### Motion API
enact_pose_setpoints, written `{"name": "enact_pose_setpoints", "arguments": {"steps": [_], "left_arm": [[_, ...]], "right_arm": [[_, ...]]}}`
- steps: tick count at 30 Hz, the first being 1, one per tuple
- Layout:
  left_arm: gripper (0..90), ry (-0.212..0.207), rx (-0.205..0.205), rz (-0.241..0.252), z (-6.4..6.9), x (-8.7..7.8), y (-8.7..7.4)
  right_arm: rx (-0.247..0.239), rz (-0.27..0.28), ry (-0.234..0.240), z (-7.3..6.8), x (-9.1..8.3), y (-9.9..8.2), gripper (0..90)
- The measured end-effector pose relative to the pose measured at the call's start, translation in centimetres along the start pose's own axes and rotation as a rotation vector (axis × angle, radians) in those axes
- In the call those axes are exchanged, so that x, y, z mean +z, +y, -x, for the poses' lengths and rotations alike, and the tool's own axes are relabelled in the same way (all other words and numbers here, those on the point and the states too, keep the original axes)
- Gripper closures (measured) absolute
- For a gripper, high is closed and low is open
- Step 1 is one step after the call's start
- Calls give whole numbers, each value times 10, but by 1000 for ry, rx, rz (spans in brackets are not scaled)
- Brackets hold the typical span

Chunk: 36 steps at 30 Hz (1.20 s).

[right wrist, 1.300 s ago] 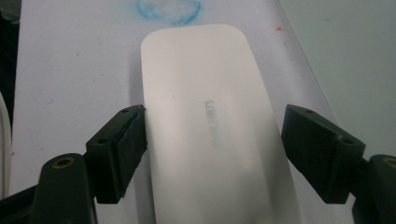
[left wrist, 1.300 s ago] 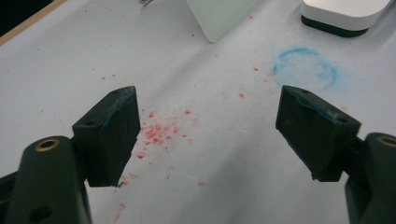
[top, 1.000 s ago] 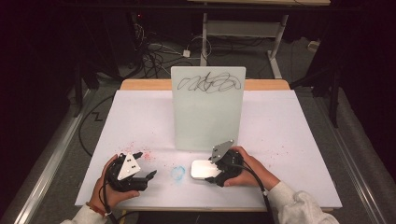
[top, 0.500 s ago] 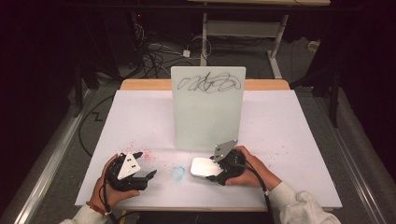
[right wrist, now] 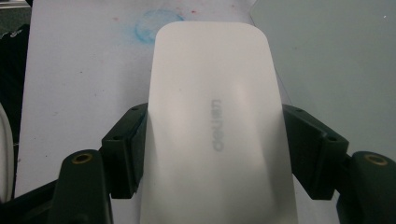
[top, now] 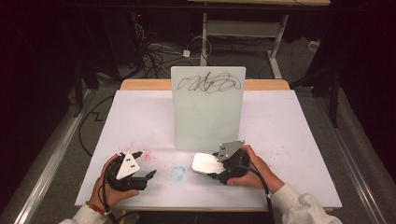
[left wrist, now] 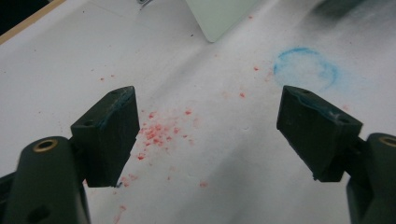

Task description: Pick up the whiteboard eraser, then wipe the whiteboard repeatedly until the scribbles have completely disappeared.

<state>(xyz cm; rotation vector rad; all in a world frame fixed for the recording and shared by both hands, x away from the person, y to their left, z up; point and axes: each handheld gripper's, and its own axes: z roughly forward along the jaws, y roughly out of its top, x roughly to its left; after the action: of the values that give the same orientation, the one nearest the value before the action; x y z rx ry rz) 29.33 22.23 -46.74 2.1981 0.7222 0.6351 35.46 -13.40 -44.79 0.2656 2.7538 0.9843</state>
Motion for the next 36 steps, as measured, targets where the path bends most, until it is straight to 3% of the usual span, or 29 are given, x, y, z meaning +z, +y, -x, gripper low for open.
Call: {"name": "enact_pose_setpoints", "arguments": {"steps": [15, 18, 26, 36], "left_arm": [[204, 3, -4, 0, 0, -1, 0], [204, 3, 3, -2, 0, 0, 1], [204, -2, 4, 3, 1, 0, 2], [204, 0, -1, 1, 1, 0, 1]], "right_arm": [[5, 61, -66, -1, -17, -5, 311], [11, 78, -103, -3, -21, -5, 311], [21, 159, -246, -1, -38, -4, 311], [19, 241, -477, 9, -63, 1, 311]]}}
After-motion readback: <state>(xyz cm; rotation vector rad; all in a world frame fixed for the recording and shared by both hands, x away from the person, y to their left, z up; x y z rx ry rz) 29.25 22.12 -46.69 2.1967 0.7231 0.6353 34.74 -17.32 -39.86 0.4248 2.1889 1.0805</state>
